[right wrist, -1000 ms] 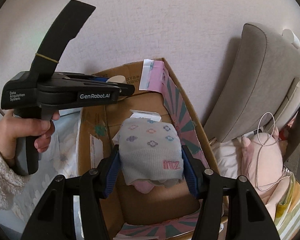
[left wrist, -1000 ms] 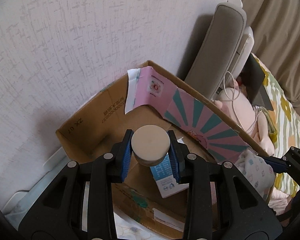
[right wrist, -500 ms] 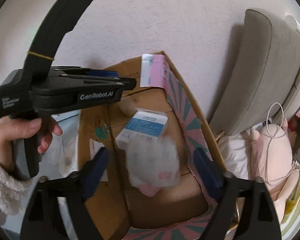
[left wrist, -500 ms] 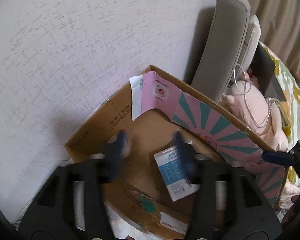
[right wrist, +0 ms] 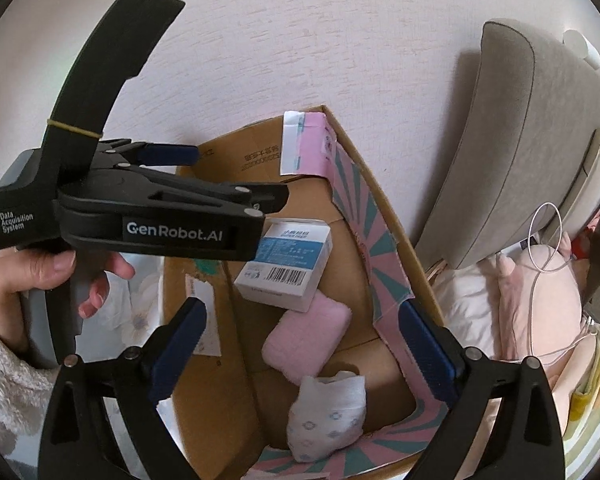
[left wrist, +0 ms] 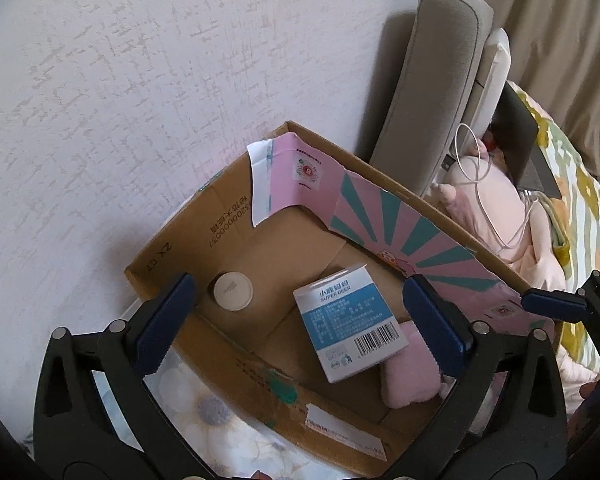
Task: Organize objects
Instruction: 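Withdraw both tools from the cardboard box back over the sheet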
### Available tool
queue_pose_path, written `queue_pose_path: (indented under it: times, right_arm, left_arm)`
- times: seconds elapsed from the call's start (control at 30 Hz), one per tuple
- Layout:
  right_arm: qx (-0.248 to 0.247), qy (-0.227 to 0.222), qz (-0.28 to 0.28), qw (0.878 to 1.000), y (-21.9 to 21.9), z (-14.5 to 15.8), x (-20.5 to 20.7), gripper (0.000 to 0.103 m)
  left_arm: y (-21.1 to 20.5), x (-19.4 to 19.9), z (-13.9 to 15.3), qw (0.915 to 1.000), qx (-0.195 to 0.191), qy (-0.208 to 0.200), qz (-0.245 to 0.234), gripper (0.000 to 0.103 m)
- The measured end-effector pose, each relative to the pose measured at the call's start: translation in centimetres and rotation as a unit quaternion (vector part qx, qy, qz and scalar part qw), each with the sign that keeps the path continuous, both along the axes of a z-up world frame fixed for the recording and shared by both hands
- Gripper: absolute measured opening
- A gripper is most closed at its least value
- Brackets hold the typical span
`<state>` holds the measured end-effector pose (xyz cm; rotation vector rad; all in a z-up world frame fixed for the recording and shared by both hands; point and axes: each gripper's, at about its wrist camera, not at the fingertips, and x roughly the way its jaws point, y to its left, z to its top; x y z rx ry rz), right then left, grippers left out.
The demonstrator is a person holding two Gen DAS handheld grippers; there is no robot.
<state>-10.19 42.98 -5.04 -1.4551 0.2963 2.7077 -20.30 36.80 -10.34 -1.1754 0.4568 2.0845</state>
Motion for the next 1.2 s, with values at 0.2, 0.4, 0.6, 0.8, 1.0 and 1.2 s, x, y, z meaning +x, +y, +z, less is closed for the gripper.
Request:
queue_pose_path:
  times: [0.2, 0.4, 0.6, 0.8, 1.0, 1.2]
  right_arm:
    - [0.014, 0.003, 0.000, 1.000, -0.4, 0.7, 0.8, 0.096]
    - [0.027, 0.015, 0.000, 1.000, -0.8, 2.1, 1.6, 0.096]
    - [0.044, 0.039, 0.007, 0.998, -1.7, 4.5, 2.4, 0.096]
    - [0.081, 0.076, 0.012, 0.994, -3.4, 7.6, 3.3, 0.096]
    - [0.111, 0.105, 0.030, 0.988, -5.6, 10.2, 3.6, 0.096]
    - [0.099, 0.131, 0.056, 0.985, -7.8, 11.6, 3.4, 0.096]
  left_arm:
    - [-0.7, 0.9, 1.7, 0.9999, 0.009, 0.005, 0.001, 0.103]
    - [-1.9, 2.2, 4.4, 0.9996, 0.020, 0.019, 0.004, 0.103]
    - [-4.4, 4.1, 8.0, 0.9980, 0.026, 0.055, 0.015, 0.103]
    - [-8.2, 6.5, 12.0, 0.9927, 0.038, 0.110, 0.032, 0.103]
    - [-13.8, 8.1, 14.5, 0.9863, 0.061, 0.132, 0.079, 0.103]
    - [-19.9, 9.8, 16.1, 0.9753, 0.072, 0.159, 0.136, 0.103]
